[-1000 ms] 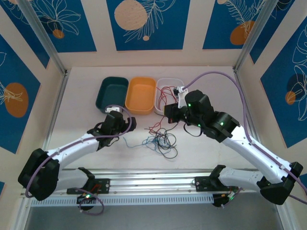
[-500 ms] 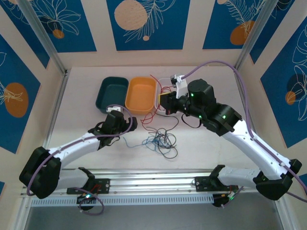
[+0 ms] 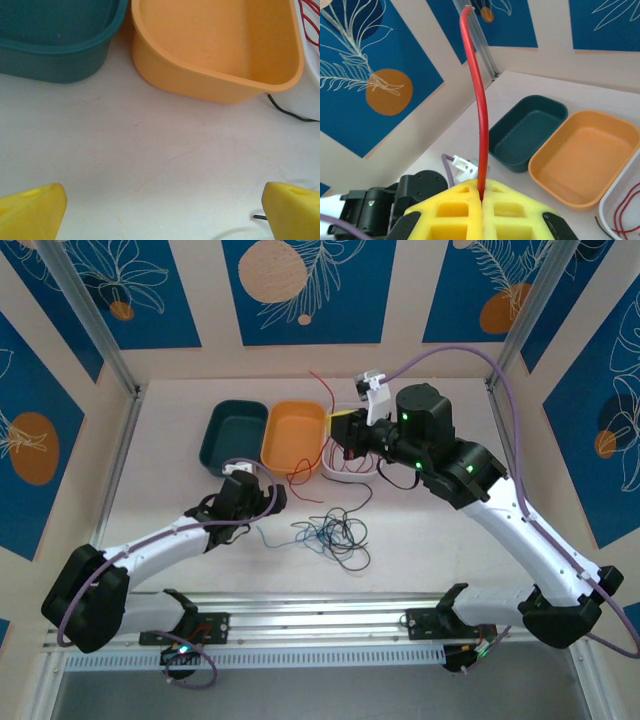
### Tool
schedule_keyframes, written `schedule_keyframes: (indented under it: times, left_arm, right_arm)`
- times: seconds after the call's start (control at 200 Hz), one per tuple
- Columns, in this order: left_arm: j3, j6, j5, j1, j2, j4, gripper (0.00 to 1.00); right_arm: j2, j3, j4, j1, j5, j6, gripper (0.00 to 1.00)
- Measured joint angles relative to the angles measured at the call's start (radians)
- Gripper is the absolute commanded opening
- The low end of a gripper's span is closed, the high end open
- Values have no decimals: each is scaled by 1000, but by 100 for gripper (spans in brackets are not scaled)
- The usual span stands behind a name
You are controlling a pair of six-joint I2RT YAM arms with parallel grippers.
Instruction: Untangle the cables
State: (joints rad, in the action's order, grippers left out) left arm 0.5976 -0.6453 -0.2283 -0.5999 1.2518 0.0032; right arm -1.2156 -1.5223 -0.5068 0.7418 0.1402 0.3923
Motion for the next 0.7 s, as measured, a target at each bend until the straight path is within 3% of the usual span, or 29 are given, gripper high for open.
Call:
schedule_keyframes:
  times: [0.7]
  left_arm:
    - [0,38,10,0,-100,-34,100]
  right_arm:
    - [-365,-289,-86,-239,179,-51,0]
